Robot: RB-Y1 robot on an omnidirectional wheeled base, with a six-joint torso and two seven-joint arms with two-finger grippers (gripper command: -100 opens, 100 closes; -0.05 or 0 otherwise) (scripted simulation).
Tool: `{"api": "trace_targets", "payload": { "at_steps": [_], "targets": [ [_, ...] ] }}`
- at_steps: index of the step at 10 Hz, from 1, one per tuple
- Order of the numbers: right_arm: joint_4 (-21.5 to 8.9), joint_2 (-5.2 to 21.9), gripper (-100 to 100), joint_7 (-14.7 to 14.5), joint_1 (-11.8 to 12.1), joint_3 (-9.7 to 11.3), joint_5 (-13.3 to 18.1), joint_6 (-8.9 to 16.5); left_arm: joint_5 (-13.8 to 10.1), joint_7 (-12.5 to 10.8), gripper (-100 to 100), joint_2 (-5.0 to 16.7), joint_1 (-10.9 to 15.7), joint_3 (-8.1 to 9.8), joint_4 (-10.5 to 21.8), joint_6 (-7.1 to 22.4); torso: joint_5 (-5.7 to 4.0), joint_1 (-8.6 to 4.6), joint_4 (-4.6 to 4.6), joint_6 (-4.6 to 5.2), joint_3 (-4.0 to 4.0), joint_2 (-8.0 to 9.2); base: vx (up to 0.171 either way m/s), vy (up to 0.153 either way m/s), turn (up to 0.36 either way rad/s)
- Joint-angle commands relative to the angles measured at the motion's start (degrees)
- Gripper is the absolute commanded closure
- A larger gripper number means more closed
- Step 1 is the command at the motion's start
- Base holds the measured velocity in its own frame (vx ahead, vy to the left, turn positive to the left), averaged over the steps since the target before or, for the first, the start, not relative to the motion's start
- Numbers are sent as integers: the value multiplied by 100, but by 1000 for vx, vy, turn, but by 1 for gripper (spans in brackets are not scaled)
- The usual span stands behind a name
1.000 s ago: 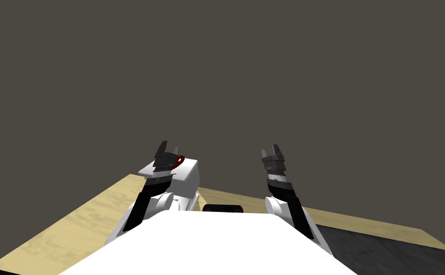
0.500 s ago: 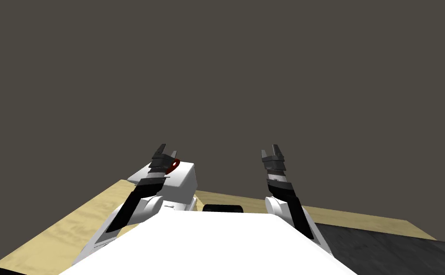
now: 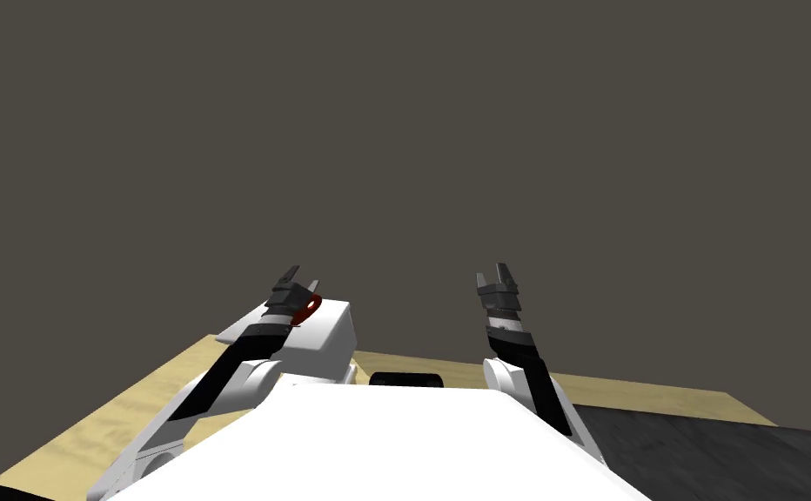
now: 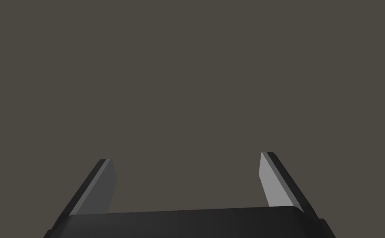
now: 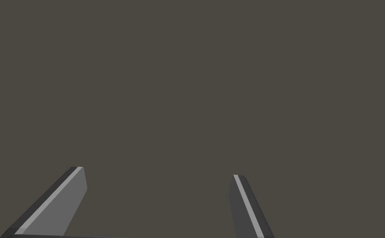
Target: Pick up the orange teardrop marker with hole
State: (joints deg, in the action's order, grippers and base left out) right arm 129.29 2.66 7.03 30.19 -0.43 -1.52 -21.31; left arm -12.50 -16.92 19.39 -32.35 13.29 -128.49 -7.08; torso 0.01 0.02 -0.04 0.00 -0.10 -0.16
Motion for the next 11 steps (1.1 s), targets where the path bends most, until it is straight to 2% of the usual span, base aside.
{"api": "trace_targets", "payload": {
  "at_steps": [1,2,4,5,6,7,8,9,10,11],
  "targets": [
    [0,0,0,0,0,0,0,0,-286,-286,-100,286,-114,205,-8,286,0,0,0,0,0,0,56,13,-90],
    [0,0,0,0,0,0,0,0,-297,-366,-100,342,-114,205,-8,379,0,4,0,0,-2,-3,44,17,-26],
    [0,0,0,0,0,0,0,0,-683,-750,-100,752,-187,422,53,766,1,4,0,0,0,0,53,15,-57],
    [0,0,0,0,0,0,0,0,-683,-837,-100,765,-187,422,53,876,1,5,-1,0,-4,-7,46,11,-30],
    [0,0,0,0,0,0,0,0,-883,-1040,-100,973,-214,525,82,1101,1,2,-1,-1,-2,-3,37,7,-52],
    [0,0,0,0,0,0,0,0,-883,-1087,-100,973,-214,525,82,1138,0,1,0,0,0,0,28,10,-26],
    [0,0,0,0,0,0,0,0,-1086,-1301,-100,1178,-235,620,109,1399,0,0,1,-2,2,4,25,13,-45],
    [0,0,0,0,0,0,0,0,-1086,-1345,-100,1178,-235,620,109,1408,0,2,1,0,3,5,25,17,-22],
    [0,0,0,0,0,0,0,0,-1292,-1571,-100,1378,-249,709,136,1669,1,3,1,-1,4,6,32,17,-35],
    [0,0,0,0,0,0,0,0,-1292,-1611,-100,1378,-249,709,136,1685,1,4,1,-1,3,4,26,14,-23]
  ]
}}
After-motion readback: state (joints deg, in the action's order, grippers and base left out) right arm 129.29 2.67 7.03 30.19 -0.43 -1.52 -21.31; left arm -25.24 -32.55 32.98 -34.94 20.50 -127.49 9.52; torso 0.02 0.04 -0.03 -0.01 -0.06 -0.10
